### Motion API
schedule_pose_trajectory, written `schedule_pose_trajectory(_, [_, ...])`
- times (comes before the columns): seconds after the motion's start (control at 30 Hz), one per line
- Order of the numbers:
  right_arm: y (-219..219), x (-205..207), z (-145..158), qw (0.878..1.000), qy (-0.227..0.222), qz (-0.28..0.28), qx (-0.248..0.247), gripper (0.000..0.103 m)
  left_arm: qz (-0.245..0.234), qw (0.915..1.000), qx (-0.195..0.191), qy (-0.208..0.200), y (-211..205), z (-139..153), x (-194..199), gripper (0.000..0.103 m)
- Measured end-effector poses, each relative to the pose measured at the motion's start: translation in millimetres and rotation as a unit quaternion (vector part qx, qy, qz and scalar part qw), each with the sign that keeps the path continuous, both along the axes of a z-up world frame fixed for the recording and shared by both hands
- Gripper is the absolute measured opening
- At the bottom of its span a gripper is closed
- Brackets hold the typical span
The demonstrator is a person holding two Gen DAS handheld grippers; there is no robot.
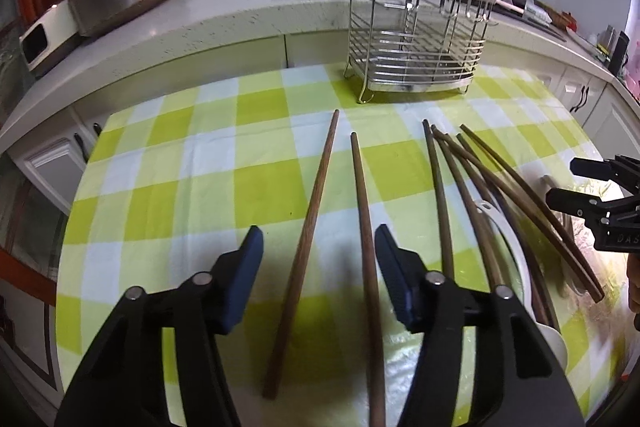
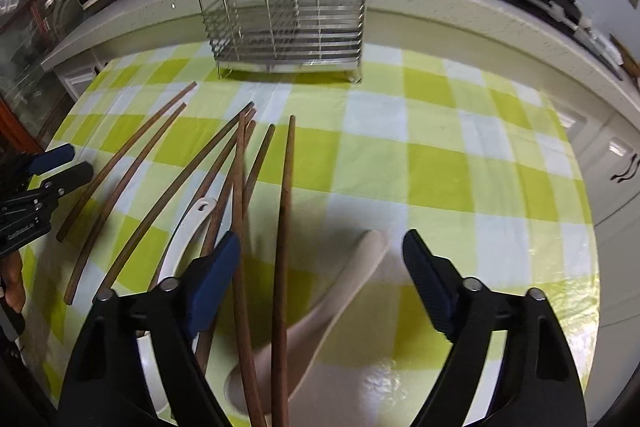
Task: Organize utensils
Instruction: 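Lower the right tool and close it on one wooden chopstick, then lift the chopstick upright with the right tool toward the wire rack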
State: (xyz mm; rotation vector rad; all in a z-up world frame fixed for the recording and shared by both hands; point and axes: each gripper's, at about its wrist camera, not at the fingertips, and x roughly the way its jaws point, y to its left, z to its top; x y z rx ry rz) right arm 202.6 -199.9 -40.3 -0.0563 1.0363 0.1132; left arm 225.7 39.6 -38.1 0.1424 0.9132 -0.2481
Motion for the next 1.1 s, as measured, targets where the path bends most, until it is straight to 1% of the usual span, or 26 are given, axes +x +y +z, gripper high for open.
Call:
schedule_pose_trajectory(0.1, [3, 7, -6, 1.000, 0.015, 0.006, -0.004, 0.065, -0.005, 0.9999, 0.002, 0.010, 0, -7, 10, 0.046])
schedule_pose_trajectory(0.23, [8, 13, -12, 0.999, 0.024, 0.018, -0.012, 0.059, -0.011, 0.9997, 0.006, 0.020, -1, -14, 19, 0.041])
schedule_pose_trajectory(0.3, [12, 16, -13, 0.999, 0.024, 0.024, -0.024, 0.054, -0.014, 0.9995, 0.012, 0.025, -3, -18, 23, 0.035])
schedule_pose_trajectory(0.37, [14, 18, -14, 0.999, 0.030, 0.029, -0.023, 0.049, -0.018, 0.9992, 0.016, 0.033, -4, -22, 27, 0.032])
schedule_pose_trajectory(0.43, [16, 21, -18, 0.998, 0.038, 0.034, -0.032, 0.048, -0.023, 0.9989, 0.017, 0.037, -5, -25, 30, 0.031])
schedule_pose_trajectory(0.5, [17, 22, -22, 0.998, 0.044, 0.039, -0.039, 0.040, -0.026, 0.9986, 0.019, 0.042, -6, -29, 33, 0.027])
schedule_pose_trajectory(0.67, [17, 22, -19, 0.997, 0.049, 0.050, -0.027, 0.031, -0.032, 0.9984, 0.015, 0.043, -7, -32, 37, 0.023])
schedule_pose_trajectory(0.7, [18, 22, -18, 0.997, 0.049, 0.054, -0.023, 0.026, -0.034, 0.9984, 0.015, 0.043, -8, -32, 37, 0.021])
schedule_pose_trajectory(0.73, [19, 22, -19, 0.997, 0.049, 0.058, -0.020, 0.025, -0.035, 0.9984, 0.016, 0.042, -9, -32, 37, 0.019])
schedule_pose_trajectory(0.8, [22, 18, -18, 0.997, 0.045, 0.066, -0.018, 0.017, -0.036, 0.9983, 0.018, 0.043, -10, -32, 37, 0.009])
schedule_pose_trajectory(0.9, [20, 16, -17, 0.997, 0.040, 0.070, -0.009, 0.012, -0.035, 0.9982, 0.014, 0.046, -10, -31, 38, 0.008])
schedule_pose_trajectory(1.03, [18, 14, -18, 0.997, 0.037, 0.067, 0.003, 0.010, -0.032, 0.9984, 0.012, 0.045, -9, -29, 35, 0.007])
schedule_pose_trajectory(1.1, [16, 10, -13, 0.997, 0.028, 0.066, 0.009, 0.009, -0.031, 0.9987, 0.011, 0.040, -9, -25, 31, 0.007])
